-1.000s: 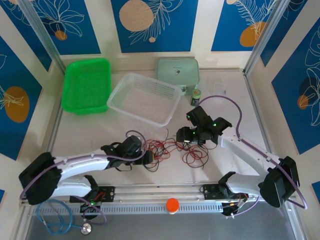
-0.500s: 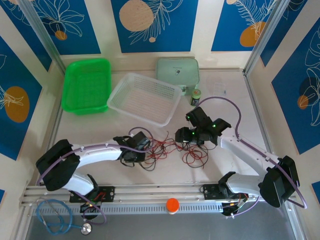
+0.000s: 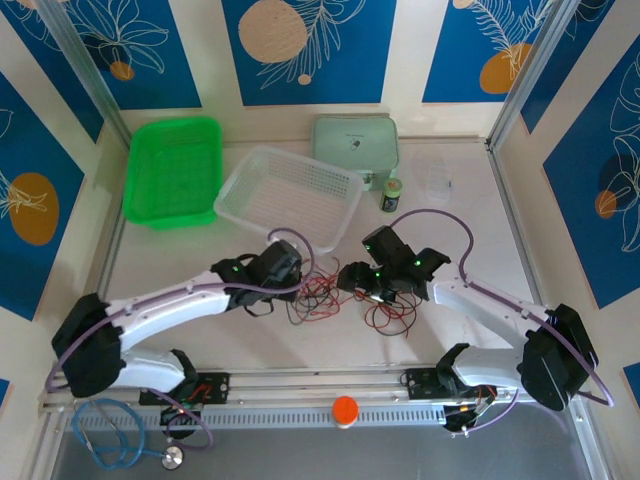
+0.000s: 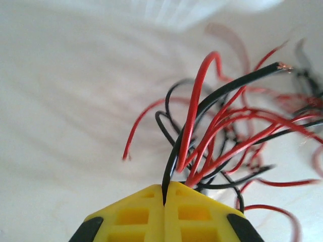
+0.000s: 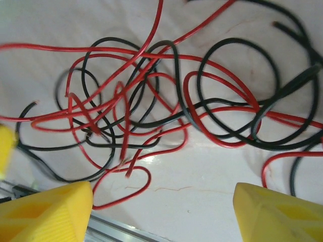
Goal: Untangle the cables
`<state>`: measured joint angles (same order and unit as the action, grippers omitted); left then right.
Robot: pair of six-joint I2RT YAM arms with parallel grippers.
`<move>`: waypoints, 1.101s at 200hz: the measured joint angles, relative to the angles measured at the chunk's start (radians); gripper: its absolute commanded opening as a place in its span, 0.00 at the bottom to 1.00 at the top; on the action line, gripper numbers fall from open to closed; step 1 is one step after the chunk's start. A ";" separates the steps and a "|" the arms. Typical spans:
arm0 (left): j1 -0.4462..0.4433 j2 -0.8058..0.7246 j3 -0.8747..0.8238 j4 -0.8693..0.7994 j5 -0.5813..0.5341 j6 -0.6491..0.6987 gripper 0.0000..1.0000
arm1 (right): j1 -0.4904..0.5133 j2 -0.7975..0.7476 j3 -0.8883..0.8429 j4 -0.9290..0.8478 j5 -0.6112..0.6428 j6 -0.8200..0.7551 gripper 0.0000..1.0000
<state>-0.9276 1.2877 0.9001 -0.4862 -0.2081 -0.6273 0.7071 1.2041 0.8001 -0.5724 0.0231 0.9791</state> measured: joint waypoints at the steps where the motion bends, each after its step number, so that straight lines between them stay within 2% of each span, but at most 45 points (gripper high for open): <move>1: 0.000 -0.003 0.003 -0.002 0.000 0.003 0.00 | 0.001 0.000 0.000 0.003 -0.001 0.000 0.75; 26: 0.000 -0.052 0.066 -0.047 -0.014 0.071 0.00 | 0.025 0.000 0.000 0.050 -0.004 -0.042 0.75; 67: 0.000 -0.057 0.079 -0.130 -0.013 0.143 0.00 | 0.053 0.009 0.000 0.129 -0.003 -0.222 0.74; 119: 0.000 -0.075 0.094 -0.187 -0.026 0.166 0.00 | 0.051 0.199 0.039 0.148 0.011 -0.237 0.65; 127: 0.000 -0.081 0.094 -0.192 -0.034 0.166 0.00 | 0.056 0.226 0.048 0.135 0.029 -0.227 0.62; 146: 0.000 -0.090 0.094 -0.202 -0.053 0.166 0.00 | 0.070 0.275 0.072 0.094 0.083 -0.206 0.48; 170: 0.000 -0.091 0.093 -0.222 -0.089 0.165 0.00 | 0.076 0.310 0.094 0.050 0.158 -0.201 0.21; 185: 0.000 -0.091 0.093 -0.237 -0.116 0.165 0.00 | 0.071 0.320 0.097 0.024 0.201 -0.193 0.08; 203: 0.000 -0.090 0.093 -0.256 -0.153 0.161 0.00 | 0.058 0.322 0.097 -0.015 0.250 -0.195 0.00; 220: 0.001 -0.088 0.093 -0.277 -0.190 0.154 0.00 | 0.038 0.322 0.097 -0.051 0.299 -0.198 0.00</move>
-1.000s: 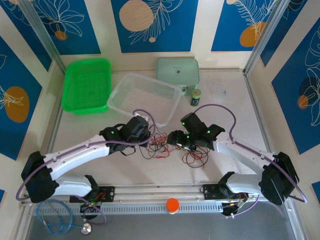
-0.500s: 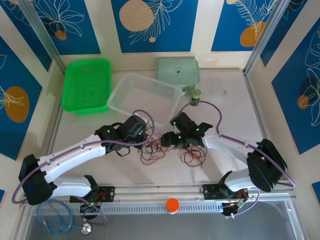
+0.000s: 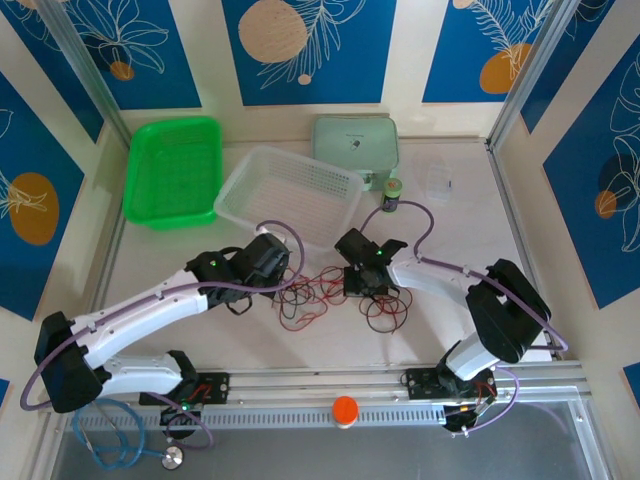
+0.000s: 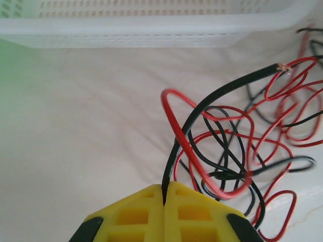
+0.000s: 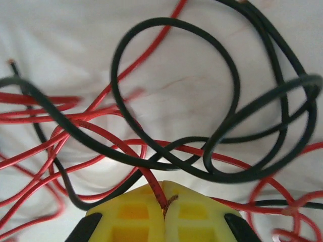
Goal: Untangle the cables
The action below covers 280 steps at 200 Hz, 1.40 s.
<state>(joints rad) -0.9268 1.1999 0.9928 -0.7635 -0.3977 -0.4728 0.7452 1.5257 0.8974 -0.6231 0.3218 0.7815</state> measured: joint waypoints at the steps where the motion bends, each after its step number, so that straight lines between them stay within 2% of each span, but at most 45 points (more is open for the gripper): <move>1: 0.000 0.000 0.000 -0.001 -0.002 0.000 0.00 | -0.001 0.000 0.000 -0.001 0.002 0.000 0.00; 48: 0.008 0.027 -0.020 -0.023 -0.048 -0.023 0.00 | -0.122 -0.064 -0.011 -0.048 0.088 -0.051 0.00; 91: 0.011 0.043 -0.067 0.014 -0.033 -0.027 0.00 | -0.232 -0.095 -0.039 -0.048 0.121 -0.103 0.00; 105: 0.012 0.050 -0.080 0.039 -0.010 -0.027 0.00 | -0.238 -0.095 -0.040 -0.048 0.120 -0.113 0.09; 149: 0.012 0.059 -0.113 0.122 0.073 -0.041 0.38 | -0.193 -0.138 -0.039 -0.052 0.074 -0.125 0.44; 175: 0.012 0.059 -0.127 0.147 0.111 -0.054 0.67 | -0.140 -0.208 -0.038 -0.063 0.026 -0.113 0.59; 190: 0.012 0.049 -0.136 0.153 0.127 -0.078 0.76 | -0.110 -0.248 -0.037 -0.060 -0.014 -0.114 0.64; 239: 0.012 -0.035 -0.217 0.193 0.220 -0.139 0.82 | -0.036 -0.287 -0.043 0.034 -0.168 -0.129 0.68; 280: 0.012 0.036 -0.356 0.357 0.328 -0.221 0.82 | -0.020 -0.234 -0.043 0.093 -0.227 -0.128 0.67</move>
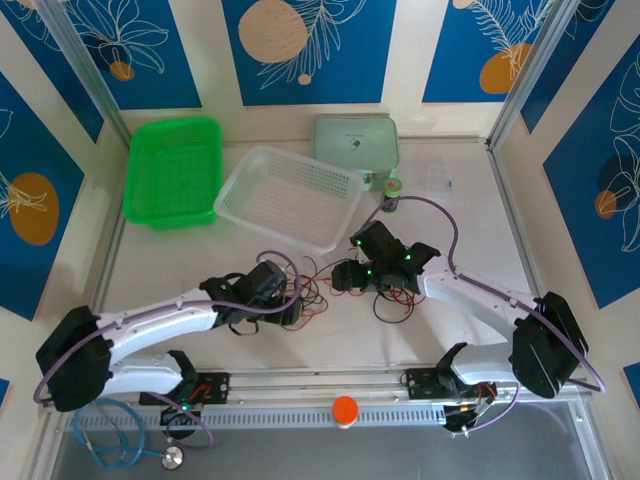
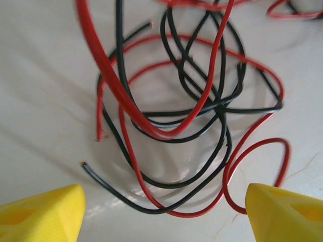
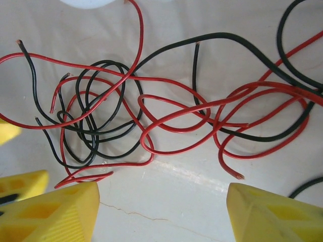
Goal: Untangle the cables
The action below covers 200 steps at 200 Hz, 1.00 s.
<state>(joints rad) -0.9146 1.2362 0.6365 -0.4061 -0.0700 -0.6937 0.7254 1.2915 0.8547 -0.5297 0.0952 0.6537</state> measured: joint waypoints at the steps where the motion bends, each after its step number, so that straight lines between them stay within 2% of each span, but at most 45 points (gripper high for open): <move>1: 0.000 0.004 -0.002 0.003 0.002 -0.002 0.82 | 0.001 0.002 0.000 0.001 0.000 0.000 0.67; 34: 0.000 0.137 -0.012 0.149 0.033 -0.043 0.81 | 0.012 0.022 0.000 0.014 -0.013 0.000 0.67; 73: 0.000 0.222 0.041 0.222 0.019 -0.058 0.77 | 0.021 0.022 0.000 0.023 -0.018 0.005 0.67; 97: 0.000 0.258 0.063 0.228 -0.008 -0.060 0.65 | 0.021 0.022 0.000 0.022 -0.018 0.008 0.66; 109: 0.000 0.274 0.069 0.223 -0.029 -0.063 0.56 | 0.021 0.023 0.000 0.022 -0.018 0.008 0.66; 167: -0.001 0.311 0.109 0.133 -0.153 -0.045 0.04 | 0.022 0.044 0.000 0.022 -0.018 0.008 0.66; 175: -0.001 0.318 0.120 0.121 -0.171 -0.047 0.00 | 0.023 0.044 0.000 0.021 -0.018 0.008 0.66; 200: -0.001 0.329 0.148 0.040 -0.248 -0.034 0.00 | 0.029 0.042 0.000 0.021 -0.018 0.008 0.66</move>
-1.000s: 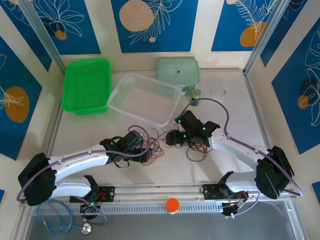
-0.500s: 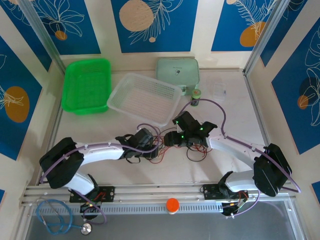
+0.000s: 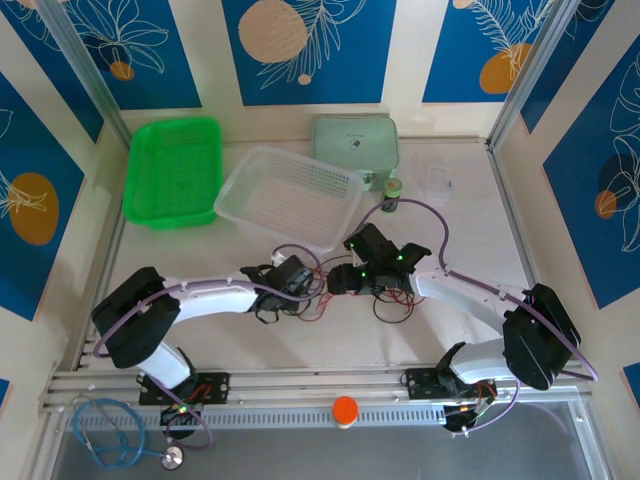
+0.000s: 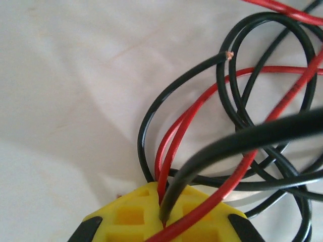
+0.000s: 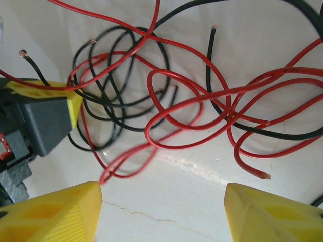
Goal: Untangle the cables
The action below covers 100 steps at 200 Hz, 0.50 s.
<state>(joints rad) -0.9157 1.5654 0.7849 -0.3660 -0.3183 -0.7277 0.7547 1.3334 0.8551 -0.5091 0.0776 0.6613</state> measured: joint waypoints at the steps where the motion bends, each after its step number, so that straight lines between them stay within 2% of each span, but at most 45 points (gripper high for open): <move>1: 0.000 0.000 0.001 -0.006 -0.005 0.000 0.00 | 0.001 0.000 0.000 0.000 0.000 0.000 0.66; 33: 0.022 -0.022 0.031 -0.204 -0.121 0.010 0.00 | 0.006 -0.022 0.000 -0.007 0.001 0.004 0.66; 59: 0.064 -0.108 0.060 -0.353 -0.191 0.042 0.00 | 0.005 -0.038 0.000 -0.011 0.004 0.028 0.65; 100: 0.141 -0.250 0.111 -0.456 -0.259 0.101 0.07 | 0.004 -0.041 -0.001 -0.037 0.023 0.082 0.64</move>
<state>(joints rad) -0.7746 1.3155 0.8955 -0.8219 -0.5777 -0.6270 0.7586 1.2922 0.8539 -0.5465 0.1009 0.7429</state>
